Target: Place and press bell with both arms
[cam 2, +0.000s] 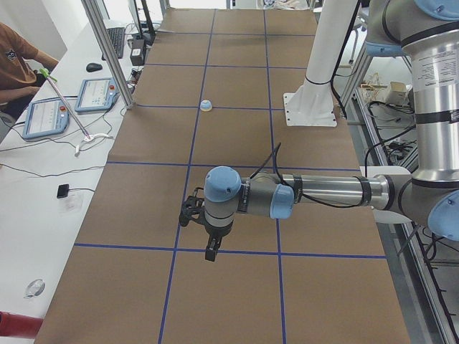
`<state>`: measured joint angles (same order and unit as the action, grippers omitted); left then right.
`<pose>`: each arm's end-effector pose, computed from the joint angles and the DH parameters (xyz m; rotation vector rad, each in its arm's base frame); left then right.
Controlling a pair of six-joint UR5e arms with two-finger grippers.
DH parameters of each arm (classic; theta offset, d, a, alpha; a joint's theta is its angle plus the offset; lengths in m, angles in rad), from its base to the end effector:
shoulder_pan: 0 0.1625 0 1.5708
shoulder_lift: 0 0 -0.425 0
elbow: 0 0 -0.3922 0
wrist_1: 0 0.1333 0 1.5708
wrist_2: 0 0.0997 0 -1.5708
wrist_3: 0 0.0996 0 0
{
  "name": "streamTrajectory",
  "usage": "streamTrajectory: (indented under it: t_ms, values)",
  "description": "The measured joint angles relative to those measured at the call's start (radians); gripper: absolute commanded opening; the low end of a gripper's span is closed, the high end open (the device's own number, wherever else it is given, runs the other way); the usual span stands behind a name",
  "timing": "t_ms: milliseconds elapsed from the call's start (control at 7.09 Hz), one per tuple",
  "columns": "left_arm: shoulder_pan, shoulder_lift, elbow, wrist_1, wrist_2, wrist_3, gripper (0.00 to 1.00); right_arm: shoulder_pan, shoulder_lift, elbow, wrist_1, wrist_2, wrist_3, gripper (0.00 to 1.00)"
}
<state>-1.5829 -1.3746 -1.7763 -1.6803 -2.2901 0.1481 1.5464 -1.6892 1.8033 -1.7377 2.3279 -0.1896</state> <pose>-0.0727 -0.4164 0.6383 0.1710 0.7079 0.1727 0.0543 -0.4366 0.6174 0.0124 -0.7596 -0.1836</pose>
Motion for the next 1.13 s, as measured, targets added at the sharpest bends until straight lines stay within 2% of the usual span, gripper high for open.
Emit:
streamTrajectory:
  t_ms: [1128]
  values:
    - [0.001,0.0,-0.027,-0.026,0.0,-0.096,1.0,0.011,-0.029,-0.007,0.006,-0.002,0.002,1.0]
